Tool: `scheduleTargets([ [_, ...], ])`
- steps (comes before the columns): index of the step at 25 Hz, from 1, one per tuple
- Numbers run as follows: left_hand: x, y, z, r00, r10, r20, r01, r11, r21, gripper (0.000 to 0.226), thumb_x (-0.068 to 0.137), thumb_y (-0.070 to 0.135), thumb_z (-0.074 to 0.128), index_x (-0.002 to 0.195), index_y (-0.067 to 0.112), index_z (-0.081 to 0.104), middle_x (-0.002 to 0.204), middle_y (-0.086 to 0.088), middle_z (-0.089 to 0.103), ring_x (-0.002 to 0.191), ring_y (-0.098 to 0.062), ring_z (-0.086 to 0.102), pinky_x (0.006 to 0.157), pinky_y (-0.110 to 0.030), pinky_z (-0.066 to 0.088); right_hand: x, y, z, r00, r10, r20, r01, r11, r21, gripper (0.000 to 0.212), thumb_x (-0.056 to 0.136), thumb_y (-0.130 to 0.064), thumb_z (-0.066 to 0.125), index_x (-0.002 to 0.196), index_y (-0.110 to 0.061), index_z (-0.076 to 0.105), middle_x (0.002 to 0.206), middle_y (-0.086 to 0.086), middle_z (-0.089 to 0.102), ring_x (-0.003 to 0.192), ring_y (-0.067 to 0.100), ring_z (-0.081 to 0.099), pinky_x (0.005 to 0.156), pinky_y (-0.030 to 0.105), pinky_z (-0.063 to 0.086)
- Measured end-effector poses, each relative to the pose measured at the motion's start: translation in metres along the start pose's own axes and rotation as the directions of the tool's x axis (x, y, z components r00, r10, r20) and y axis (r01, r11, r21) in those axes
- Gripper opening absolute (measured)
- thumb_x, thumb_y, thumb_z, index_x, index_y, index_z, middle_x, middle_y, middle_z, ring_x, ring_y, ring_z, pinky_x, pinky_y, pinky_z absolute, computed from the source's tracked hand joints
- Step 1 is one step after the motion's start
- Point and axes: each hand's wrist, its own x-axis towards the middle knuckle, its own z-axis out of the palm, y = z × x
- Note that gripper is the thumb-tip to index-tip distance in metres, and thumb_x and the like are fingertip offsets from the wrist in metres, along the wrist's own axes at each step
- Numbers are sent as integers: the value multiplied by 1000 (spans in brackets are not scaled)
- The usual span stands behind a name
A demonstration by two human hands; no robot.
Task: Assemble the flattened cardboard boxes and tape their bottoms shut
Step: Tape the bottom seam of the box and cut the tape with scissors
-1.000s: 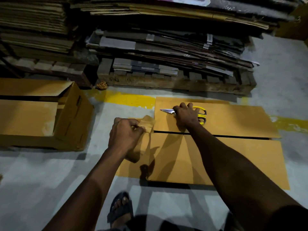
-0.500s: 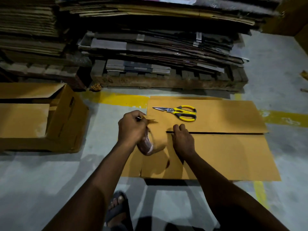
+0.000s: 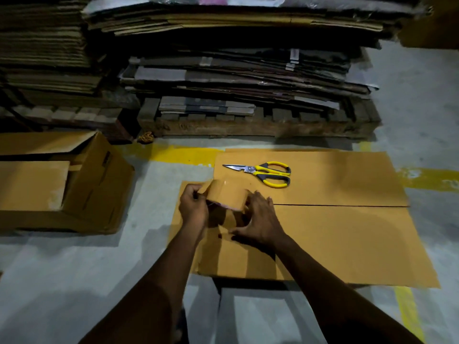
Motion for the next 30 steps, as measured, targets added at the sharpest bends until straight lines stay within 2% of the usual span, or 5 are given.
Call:
scheduleTargets([
  [4,-12,-7,30,1000,-14,5,15,1000,-28,12,96,10,48,89,16,56,91,-7,63,84,-24,59,68,-31,48,8,-13,-3,975,175,-137,-123,937,326,106,66,-72,65,150,-26,20,144,8,44,137,30,33,119,52,17],
  [8,4,-22,27,997,-77,25,79,992,-97,16,92,14,57,76,15,54,70,-2,57,68,-18,52,61,-27,40,29,-5,13,949,212,-234,-74,871,486,55,91,-60,44,142,-44,33,142,-2,50,131,35,42,104,58,40],
  [17,30,-36,9,982,-139,130,159,976,-152,15,95,23,59,82,16,64,73,-11,64,51,-24,61,55,-40,59,38,-10,30,912,147,-384,-58,970,234,54,89,-23,61,139,-30,43,115,2,57,114,22,47,106,59,35],
  [22,50,-40,1,994,94,59,-102,984,149,27,95,24,58,79,7,71,73,-8,65,67,-25,63,67,-33,54,37,-11,23,921,123,-370,-66,985,162,51,86,-31,55,135,-21,44,123,10,55,114,26,46,101,48,38],
  [30,74,-53,14,994,-82,75,77,995,65,21,93,25,61,80,11,69,78,-5,63,78,-21,58,75,-36,52,34,1,3,867,114,-486,-8,977,214,45,87,1,58,130,-8,47,118,3,52,102,5,44,78,11,38],
])
